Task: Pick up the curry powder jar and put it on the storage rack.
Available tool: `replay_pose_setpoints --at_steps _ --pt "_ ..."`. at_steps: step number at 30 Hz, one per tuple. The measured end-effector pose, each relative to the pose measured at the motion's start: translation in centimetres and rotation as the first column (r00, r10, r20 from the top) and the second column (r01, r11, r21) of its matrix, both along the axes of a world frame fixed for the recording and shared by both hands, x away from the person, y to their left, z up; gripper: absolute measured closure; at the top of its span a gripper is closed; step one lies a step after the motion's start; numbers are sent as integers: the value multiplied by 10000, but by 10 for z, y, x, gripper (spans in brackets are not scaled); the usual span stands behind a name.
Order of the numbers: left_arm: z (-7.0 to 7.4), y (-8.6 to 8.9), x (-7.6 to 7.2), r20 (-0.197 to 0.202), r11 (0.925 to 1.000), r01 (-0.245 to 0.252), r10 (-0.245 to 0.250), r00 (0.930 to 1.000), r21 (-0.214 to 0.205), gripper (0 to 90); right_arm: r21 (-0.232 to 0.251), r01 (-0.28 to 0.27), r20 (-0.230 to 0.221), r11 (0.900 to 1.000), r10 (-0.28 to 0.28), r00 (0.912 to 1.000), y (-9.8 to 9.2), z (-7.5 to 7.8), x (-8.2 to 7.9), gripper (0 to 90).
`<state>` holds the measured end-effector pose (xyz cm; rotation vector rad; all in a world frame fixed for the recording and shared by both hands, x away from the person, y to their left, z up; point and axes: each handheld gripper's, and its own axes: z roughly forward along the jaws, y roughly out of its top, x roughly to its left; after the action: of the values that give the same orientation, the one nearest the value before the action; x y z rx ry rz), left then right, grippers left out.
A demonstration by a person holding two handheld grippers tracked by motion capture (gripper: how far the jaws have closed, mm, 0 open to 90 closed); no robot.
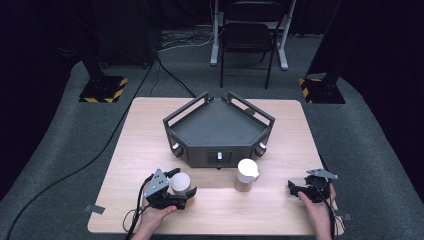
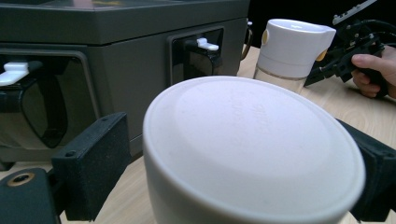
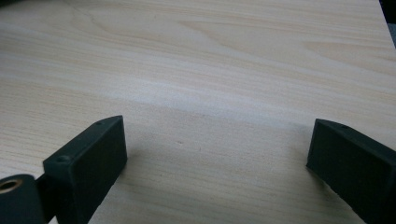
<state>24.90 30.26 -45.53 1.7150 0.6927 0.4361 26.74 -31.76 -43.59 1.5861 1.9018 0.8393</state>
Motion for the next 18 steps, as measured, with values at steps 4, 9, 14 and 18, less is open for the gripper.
replay_pose_setpoints --at_steps 4,9,14,18 --pt "-8 0 4 47 9996 115 -113 9999 -255 101 -1 -2 0 10000 2 10000 0 0 0 37" --pt "-16 0 9 7 9978 316 -316 9995 -591 137 0 1 0 10000 -1 10000 0 0 0 37" --pt "-23 -4 11 133 9966 476 -468 9988 -668 216 3 -20 -2 10000 20 10000 0 0 0 37" --pt "-26 -5 12 145 9962 445 -435 9989 -755 278 2 -21 -2 10000 21 10000 0 0 0 37"
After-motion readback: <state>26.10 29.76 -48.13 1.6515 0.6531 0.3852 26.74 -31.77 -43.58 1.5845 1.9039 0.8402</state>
